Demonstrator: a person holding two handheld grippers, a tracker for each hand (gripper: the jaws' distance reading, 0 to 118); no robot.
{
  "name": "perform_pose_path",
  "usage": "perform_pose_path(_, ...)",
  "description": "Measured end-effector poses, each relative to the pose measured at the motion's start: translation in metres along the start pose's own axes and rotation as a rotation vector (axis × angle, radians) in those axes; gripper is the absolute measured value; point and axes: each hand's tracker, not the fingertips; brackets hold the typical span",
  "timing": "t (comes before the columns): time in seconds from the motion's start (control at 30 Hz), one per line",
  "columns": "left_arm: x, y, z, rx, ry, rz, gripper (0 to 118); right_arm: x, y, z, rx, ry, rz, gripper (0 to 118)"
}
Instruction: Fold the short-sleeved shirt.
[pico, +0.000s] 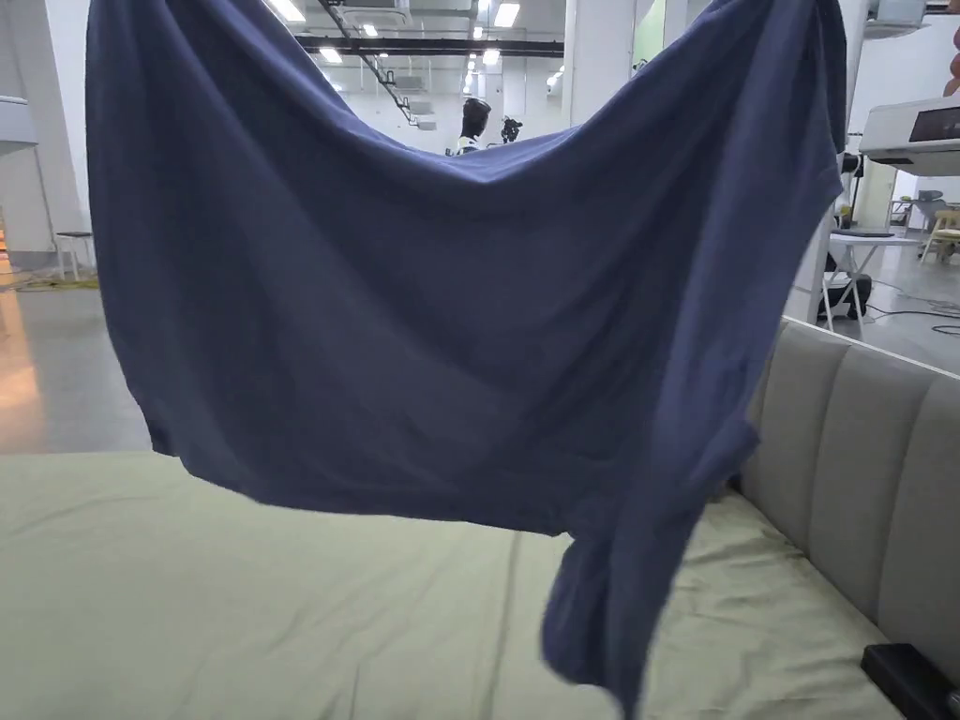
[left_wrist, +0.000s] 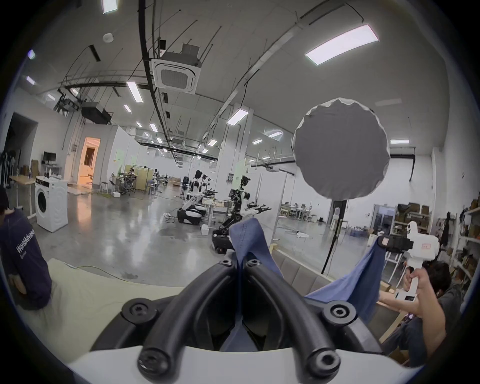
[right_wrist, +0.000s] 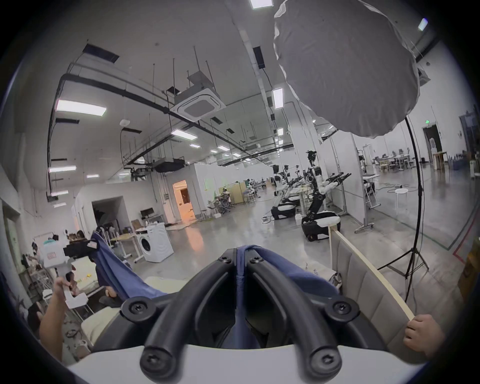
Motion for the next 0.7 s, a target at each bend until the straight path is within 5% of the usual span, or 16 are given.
perform_pose_path(0.4,-0.024,-0.017,-0.027,-0.053,0.05,0.056,3,-0.012,-0.003,-0.04,-0.049,-0.063,0.019,6)
perform_pose_path(0.7,-0.055,-0.033,-0.087,-0.058,0.09,0.063,3,-0.006,-0.005,-0.131,-0.078,-0.124,0.042,6)
